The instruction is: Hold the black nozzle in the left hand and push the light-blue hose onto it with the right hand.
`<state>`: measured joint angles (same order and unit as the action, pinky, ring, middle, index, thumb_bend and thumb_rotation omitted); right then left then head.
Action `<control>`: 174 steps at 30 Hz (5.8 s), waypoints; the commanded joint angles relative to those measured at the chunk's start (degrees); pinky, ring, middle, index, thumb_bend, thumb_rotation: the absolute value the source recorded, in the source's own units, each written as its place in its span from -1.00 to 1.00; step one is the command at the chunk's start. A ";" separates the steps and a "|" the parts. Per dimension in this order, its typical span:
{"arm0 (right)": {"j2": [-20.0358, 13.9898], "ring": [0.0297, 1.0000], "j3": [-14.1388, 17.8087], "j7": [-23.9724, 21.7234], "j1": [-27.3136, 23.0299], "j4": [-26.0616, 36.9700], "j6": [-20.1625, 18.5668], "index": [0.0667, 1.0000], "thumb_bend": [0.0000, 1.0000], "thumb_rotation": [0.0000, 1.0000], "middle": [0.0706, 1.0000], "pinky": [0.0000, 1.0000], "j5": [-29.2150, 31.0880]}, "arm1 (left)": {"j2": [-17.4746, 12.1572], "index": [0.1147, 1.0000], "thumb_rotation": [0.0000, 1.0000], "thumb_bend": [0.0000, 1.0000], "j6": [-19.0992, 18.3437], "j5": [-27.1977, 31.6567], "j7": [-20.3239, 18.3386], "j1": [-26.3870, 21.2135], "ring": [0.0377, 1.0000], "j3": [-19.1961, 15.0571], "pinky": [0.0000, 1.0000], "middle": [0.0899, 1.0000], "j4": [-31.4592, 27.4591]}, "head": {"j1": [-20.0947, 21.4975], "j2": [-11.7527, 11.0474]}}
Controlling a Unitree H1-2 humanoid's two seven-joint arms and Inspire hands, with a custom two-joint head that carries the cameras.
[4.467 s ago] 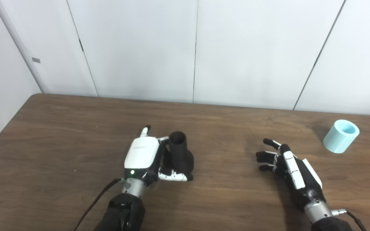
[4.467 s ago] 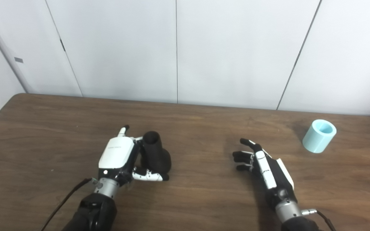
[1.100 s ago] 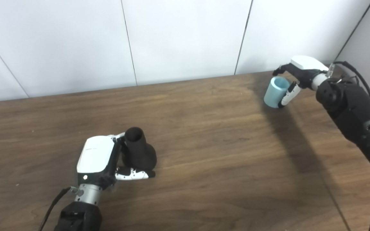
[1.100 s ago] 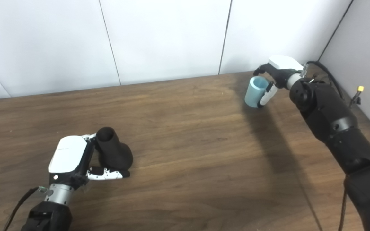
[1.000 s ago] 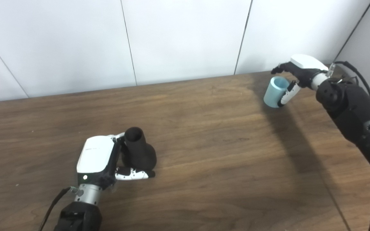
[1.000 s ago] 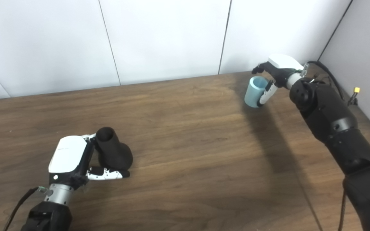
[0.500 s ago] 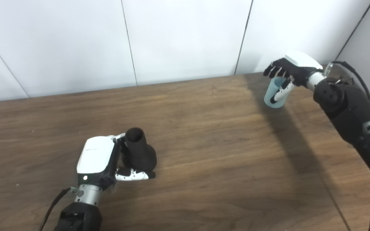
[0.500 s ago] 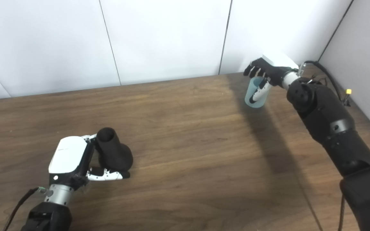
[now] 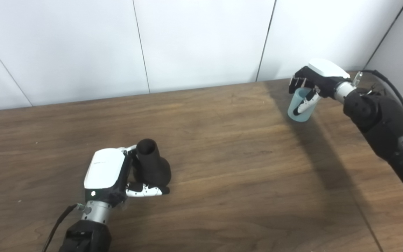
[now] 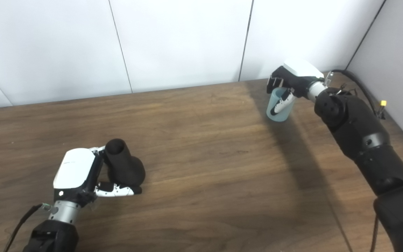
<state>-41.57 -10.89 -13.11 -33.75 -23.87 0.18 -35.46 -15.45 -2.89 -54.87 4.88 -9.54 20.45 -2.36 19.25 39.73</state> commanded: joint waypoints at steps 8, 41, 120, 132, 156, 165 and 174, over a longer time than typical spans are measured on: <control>-0.35 -0.23 0.56 4.39 -0.74 3.69 -1.11 -0.05 0.04 -1.00 -0.10 -0.13 -2.76 | -0.05 -0.14 -1.00 0.05 -0.31 -0.82 -0.71 0.33 0.04 0.38 0.00 -0.26 0.76 | -0.17 0.37; 3.72 -0.22 4.02 -4.88 -5.13 36.86 -1.84 -0.12 0.00 -1.00 -0.05 -0.28 -0.87 | 1.74 -0.14 -1.00 0.05 -1.23 -2.41 -1.73 -0.44 0.06 1.74 0.03 -0.23 1.07 | -4.25 0.56; 21.44 -0.22 -3.74 -20.15 -4.43 52.06 -9.73 -0.10 0.00 -1.00 -0.08 -0.22 7.83 | 4.54 -0.14 -1.00 0.05 -5.51 -5.33 -2.41 -0.10 0.02 5.84 0.04 -0.26 0.48 | -13.97 1.95; 22.01 -0.22 -4.87 -20.74 -4.12 50.98 -9.60 -0.12 0.00 -1.00 -0.07 -0.26 8.08 | 4.29 -0.14 -1.00 0.05 -5.62 -5.48 -3.24 0.13 0.03 5.65 0.00 -0.24 -0.30 | -13.74 2.56; 21.37 -0.20 -3.81 -15.69 -4.77 41.67 -3.15 -0.13 0.00 -1.00 -0.06 -0.28 5.16 | 4.57 -0.14 -1.00 0.05 -6.28 -7.03 -3.73 0.04 0.00 5.99 -0.05 -0.26 -1.04 | -14.35 3.39; 22.16 -0.24 -3.88 -13.79 -4.78 39.42 -1.60 -0.10 0.00 -1.00 -0.04 -0.31 4.57 | 4.74 -0.14 -1.00 0.05 -6.46 -7.03 -3.71 0.11 0.00 6.04 -0.04 -0.25 -1.37 | -14.49 3.59; 23.57 -0.25 -4.72 -12.54 -5.28 38.85 0.09 -0.10 0.00 -1.00 -0.05 -0.32 4.71 | 4.80 -0.14 -1.00 0.05 -6.90 -7.01 -3.88 -0.04 0.01 6.20 -0.02 -0.24 -1.37 | -14.59 3.67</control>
<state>-18.32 -15.96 -26.98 -36.23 13.48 -1.39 -30.88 -10.89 -10.32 -61.97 3.30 -10.43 25.42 -3.58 4.57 43.33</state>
